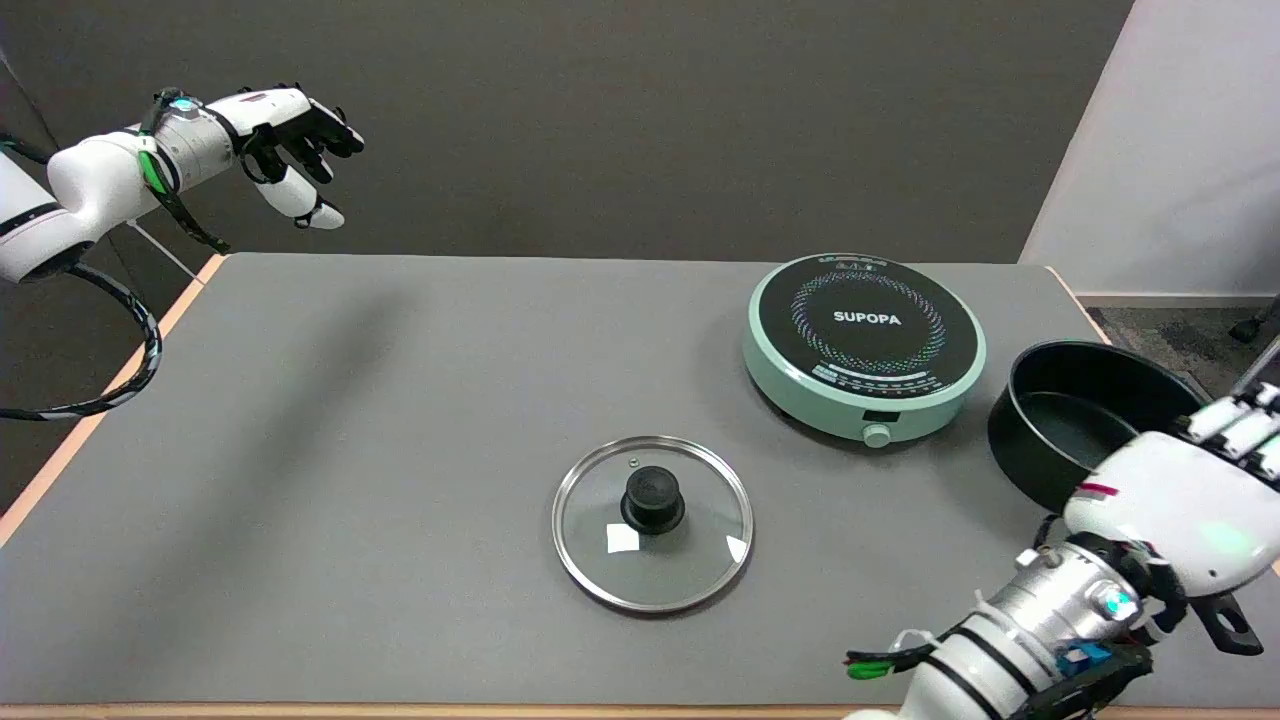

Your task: Place the pot onto the induction cooker.

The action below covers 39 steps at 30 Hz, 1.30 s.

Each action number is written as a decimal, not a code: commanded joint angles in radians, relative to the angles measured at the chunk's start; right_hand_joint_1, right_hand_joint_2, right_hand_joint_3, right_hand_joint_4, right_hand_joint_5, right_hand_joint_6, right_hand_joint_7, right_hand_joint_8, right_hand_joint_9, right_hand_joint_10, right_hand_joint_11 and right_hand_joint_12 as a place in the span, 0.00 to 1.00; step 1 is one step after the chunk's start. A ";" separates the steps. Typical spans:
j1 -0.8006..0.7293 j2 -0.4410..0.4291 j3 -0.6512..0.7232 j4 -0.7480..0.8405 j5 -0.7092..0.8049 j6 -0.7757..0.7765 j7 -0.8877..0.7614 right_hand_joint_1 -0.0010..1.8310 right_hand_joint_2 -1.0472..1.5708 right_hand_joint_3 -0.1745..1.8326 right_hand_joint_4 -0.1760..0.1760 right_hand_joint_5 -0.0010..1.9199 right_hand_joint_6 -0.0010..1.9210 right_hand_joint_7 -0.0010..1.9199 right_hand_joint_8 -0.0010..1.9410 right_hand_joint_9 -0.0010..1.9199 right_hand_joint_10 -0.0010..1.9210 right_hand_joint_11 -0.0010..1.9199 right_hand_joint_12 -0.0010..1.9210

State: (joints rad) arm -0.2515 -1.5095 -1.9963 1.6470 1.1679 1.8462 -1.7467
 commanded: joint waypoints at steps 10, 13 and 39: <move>0.095 0.123 0.156 0.001 0.533 -0.002 0.165 0.76 0.13 0.55 0.00 0.11 0.11 0.11 0.11 0.11 0.11 0.11 0.11; 0.119 0.136 0.153 -0.012 0.554 -0.002 0.173 0.76 0.13 0.54 0.00 0.11 0.11 0.11 0.11 0.11 0.11 0.11 0.11; 0.132 0.152 0.192 -0.008 0.590 0.000 0.173 0.72 0.14 0.47 0.00 0.12 0.12 0.12 0.12 0.12 0.12 0.12 0.12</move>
State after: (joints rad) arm -0.1333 -1.3736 -1.8247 1.6496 1.6862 1.8459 -1.5882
